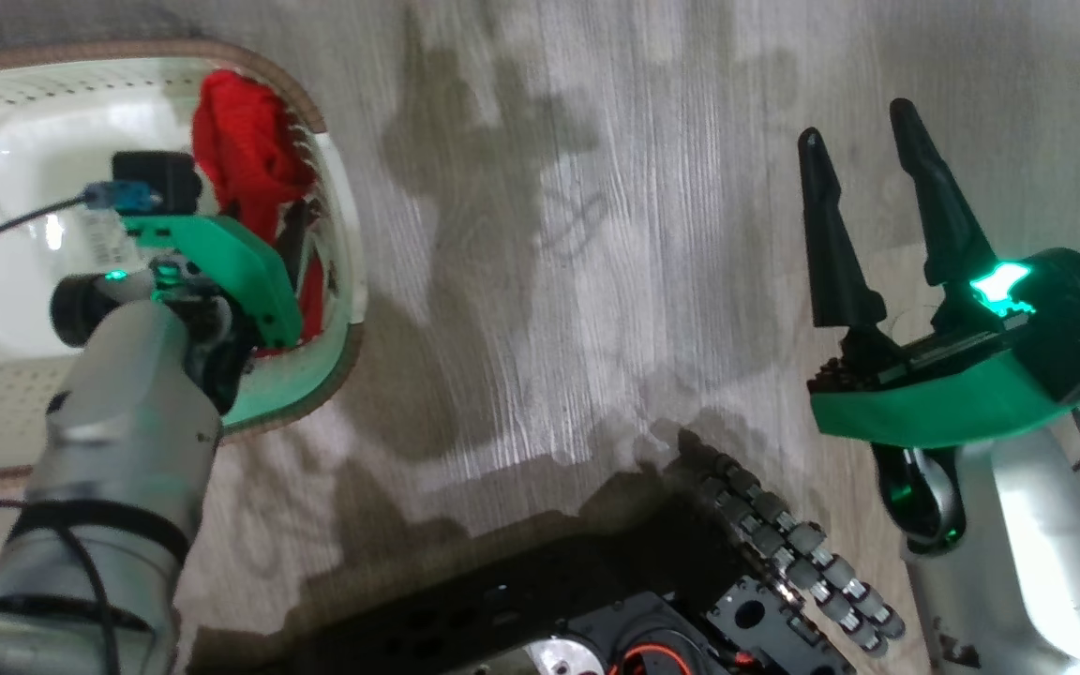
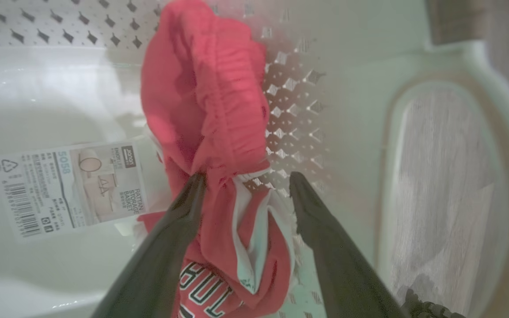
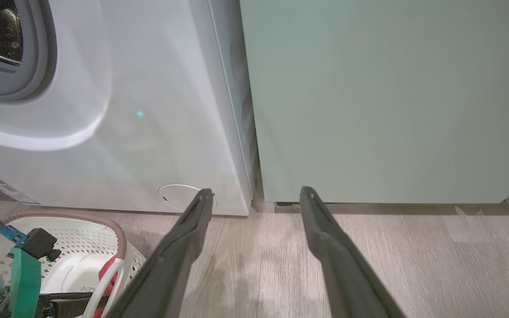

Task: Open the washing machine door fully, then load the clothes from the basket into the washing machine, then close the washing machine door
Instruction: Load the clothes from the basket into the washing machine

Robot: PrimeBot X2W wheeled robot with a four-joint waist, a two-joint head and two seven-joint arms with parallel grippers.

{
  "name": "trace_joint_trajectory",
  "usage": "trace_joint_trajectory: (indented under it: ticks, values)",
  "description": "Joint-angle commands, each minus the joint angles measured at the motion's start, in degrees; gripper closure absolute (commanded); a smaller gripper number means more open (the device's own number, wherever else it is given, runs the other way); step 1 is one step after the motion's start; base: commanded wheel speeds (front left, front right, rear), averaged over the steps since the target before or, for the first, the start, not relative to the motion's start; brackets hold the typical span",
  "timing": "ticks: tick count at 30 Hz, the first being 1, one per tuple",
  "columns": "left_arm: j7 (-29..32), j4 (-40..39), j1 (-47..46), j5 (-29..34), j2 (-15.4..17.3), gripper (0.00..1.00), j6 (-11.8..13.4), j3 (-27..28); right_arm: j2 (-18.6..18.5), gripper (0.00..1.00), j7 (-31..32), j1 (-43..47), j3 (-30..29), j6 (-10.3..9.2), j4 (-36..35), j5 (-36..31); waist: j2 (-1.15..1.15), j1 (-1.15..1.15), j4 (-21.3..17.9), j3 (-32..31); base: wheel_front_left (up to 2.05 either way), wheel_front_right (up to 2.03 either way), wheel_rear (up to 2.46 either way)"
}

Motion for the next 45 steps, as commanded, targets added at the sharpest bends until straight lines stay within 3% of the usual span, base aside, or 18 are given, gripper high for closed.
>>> trace_joint_trajectory:
  ticks: [1,9,10,11,22,29,45]
  values:
    - [0.1,0.7,0.0,-0.8,1.8,0.0,0.0,1.2,-0.2,0.0,-0.6,1.0,1.5,0.0,-1.4,0.5,0.0,-0.01,-1.4,1.3,0.0,0.0,0.0]
    - [0.9,5.8,-3.2,-2.6,3.7,0.0,0.0,2.4,-0.2,0.0,-0.9,1.6,2.5,0.0,-1.4,1.2,0.0,-0.01,-3.3,2.5,0.0,0.0,0.0]
    - [0.8,6.2,-3.5,-2.7,3.8,0.59,0.0,2.5,-0.2,0.0,-0.9,1.7,2.6,0.0,-1.4,1.2,0.0,-0.01,-3.4,2.5,0.0,0.0,0.0]
    - [0.9,6.6,-3.6,-2.7,3.8,1.0,0.0,2.3,-0.2,0.0,-0.9,1.8,2.6,0.0,-1.4,1.2,0.0,-0.01,-3.4,2.4,0.0,0.0,0.0]
    - [-8.0,7.4,-0.8,-1.8,1.9,1.0,0.3,0.5,-0.2,0.0,-0.9,2.6,0.8,0.0,-0.6,0.2,0.0,-0.01,0.8,-3.8,0.0,0.0,0.0]
    - [-11.8,3.5,3.4,1.5,0.7,1.0,2.3,-2.3,-0.2,0.0,-0.8,3.6,-0.1,0.0,0.5,-1.8,0.0,-0.01,4.9,-9.8,0.0,0.0,0.0]
    - [-12.1,-35.8,23.3,7.6,2.3,1.0,10.1,4.7,-0.2,0.0,3.4,7.6,-3.5,0.0,-0.6,-4.0,0.0,-0.01,13.0,-25.0,0.0,0.0,0.0]
